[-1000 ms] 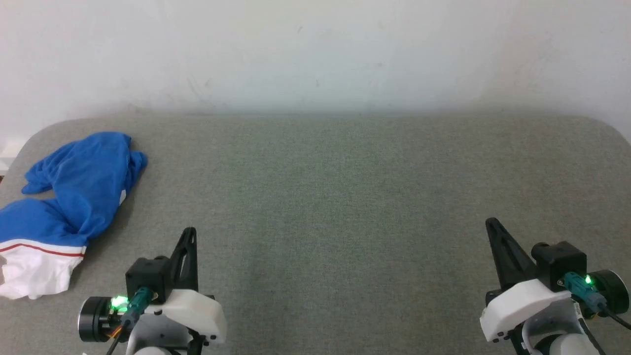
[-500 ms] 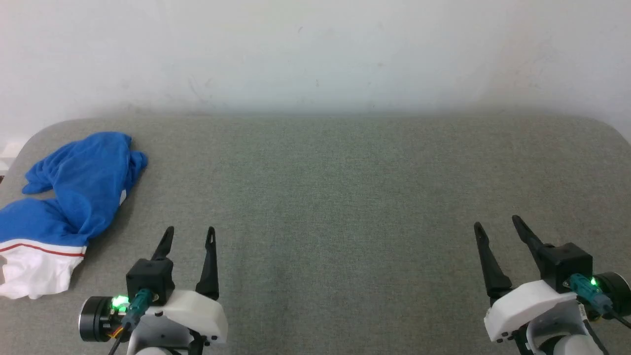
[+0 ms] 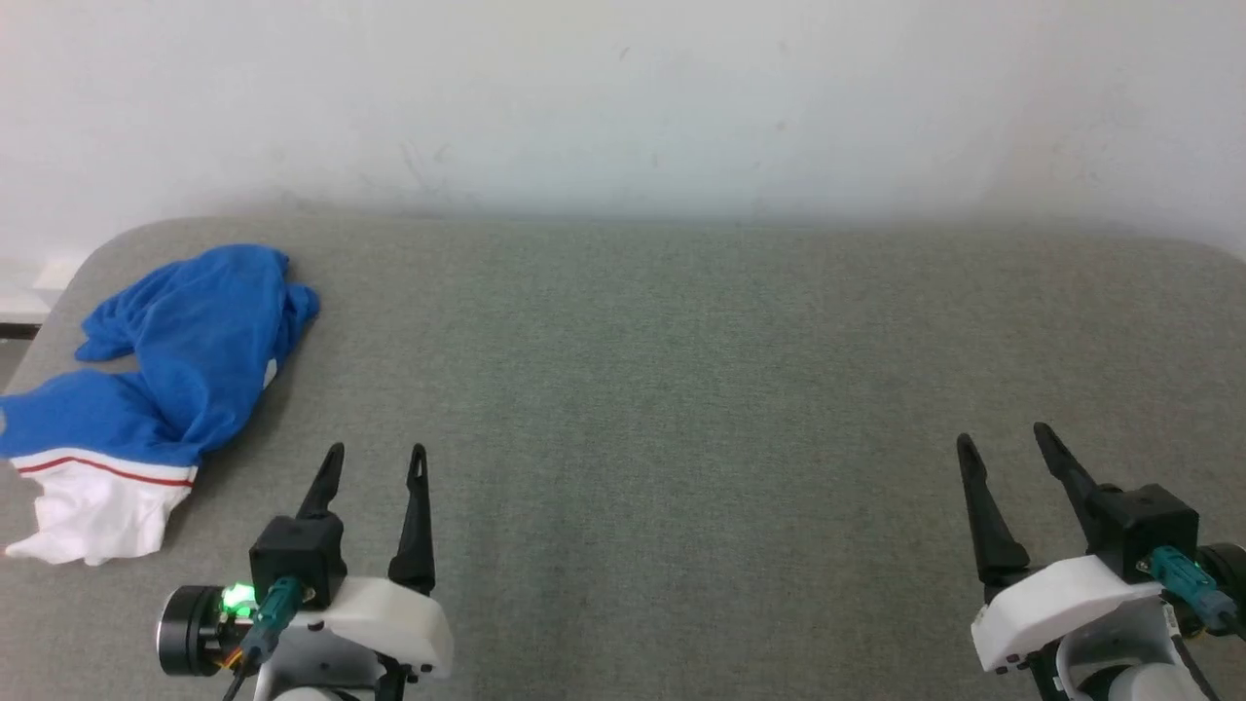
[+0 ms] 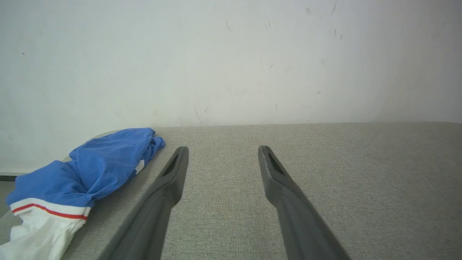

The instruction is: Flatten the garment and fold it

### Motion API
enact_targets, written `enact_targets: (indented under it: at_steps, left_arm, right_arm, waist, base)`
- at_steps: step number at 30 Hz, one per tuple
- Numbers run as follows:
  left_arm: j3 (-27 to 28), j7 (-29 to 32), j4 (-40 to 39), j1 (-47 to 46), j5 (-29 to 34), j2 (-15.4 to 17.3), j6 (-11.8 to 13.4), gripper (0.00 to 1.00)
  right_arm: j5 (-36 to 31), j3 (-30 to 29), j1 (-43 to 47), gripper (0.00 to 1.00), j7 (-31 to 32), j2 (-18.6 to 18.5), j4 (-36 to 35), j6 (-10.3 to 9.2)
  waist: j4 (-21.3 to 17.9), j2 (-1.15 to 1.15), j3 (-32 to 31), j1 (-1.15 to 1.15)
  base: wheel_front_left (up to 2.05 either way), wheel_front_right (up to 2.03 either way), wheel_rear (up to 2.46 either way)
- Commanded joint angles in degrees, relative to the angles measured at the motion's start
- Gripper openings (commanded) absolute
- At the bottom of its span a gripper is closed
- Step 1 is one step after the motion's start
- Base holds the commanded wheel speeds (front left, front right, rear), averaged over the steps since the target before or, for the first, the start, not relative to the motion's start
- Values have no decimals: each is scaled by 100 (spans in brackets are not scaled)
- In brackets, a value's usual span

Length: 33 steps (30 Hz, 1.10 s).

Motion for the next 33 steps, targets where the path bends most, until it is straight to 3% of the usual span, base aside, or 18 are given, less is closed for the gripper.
enact_targets:
  at_steps: [1,33]
  left_arm:
    - [-10,-65,-38,77,-20,-6,68,100]
    - [-95,-437,-127,302,-128,-14,245,100]
  right_arm:
    - [37,-52,28,100,-54,6,18,-1]
    - [98,72,19,100,-425,14,239,-3]
  waist:
    - [83,0,11,0]
    - [1405,0,-79,0]
  base:
    - [0,0,0]
    - [0,0,0]
